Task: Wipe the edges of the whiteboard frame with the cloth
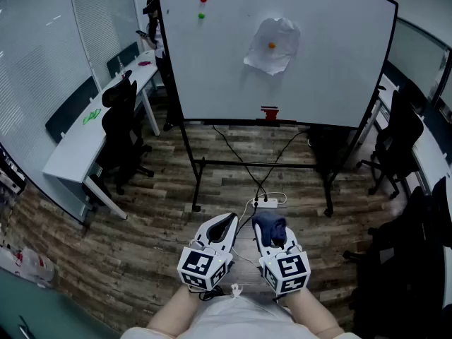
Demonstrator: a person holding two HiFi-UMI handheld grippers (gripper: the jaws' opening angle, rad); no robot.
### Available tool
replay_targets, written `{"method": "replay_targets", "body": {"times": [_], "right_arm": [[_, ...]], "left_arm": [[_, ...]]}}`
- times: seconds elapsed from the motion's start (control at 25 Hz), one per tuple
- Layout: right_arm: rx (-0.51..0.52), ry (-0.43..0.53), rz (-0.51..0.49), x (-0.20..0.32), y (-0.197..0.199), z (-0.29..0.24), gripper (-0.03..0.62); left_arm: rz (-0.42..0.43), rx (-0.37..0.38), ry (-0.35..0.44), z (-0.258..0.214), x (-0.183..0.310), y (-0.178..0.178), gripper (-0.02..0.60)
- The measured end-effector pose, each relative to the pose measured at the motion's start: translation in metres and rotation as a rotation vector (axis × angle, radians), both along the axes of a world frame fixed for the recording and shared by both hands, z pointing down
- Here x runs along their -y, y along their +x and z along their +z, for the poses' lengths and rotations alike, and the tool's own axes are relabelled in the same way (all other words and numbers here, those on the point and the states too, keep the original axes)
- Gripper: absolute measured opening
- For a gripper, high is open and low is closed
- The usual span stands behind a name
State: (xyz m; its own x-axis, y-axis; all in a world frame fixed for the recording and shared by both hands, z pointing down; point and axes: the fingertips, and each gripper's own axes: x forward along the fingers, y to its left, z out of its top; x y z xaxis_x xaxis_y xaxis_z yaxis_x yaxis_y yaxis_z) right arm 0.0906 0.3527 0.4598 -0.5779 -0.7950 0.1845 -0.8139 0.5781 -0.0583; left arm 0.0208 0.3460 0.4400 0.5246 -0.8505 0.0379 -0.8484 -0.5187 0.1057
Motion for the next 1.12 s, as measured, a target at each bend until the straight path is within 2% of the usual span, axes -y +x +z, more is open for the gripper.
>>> {"method": "replay_targets", "body": {"times": [0.28,0.48,0.76,0.96,1.12], "right_arm": [[-0.003,-0.015,-0.007,-0.001,-0.003,0.006,0.069],[0.008,-0.046,0.042,0.004,0.003,0.011,0.069],[0.004,-0.071,0.009,0.006,-0.003,0.025,0.069],[-0.016,-0.084,0.009,0.021,-0.014,0.03,0.069],[-0.013,-0.095,0.005,0.038,-0.037,0.032,0.069]], "left_arm": [[-0.006,-0.006,-0.024,0.009,0.002,0.001,0.02],[-0.014,0.004,-0.031,0.014,0.005,0.001,0.02],[-0.035,-0.001,-0.062,0.031,0.009,-0.004,0.02],[-0.046,-0.005,-0.072,0.034,0.023,-0.02,0.02],[-0.058,-0.009,-0.07,0.035,0.041,-0.045,0.02]]}}
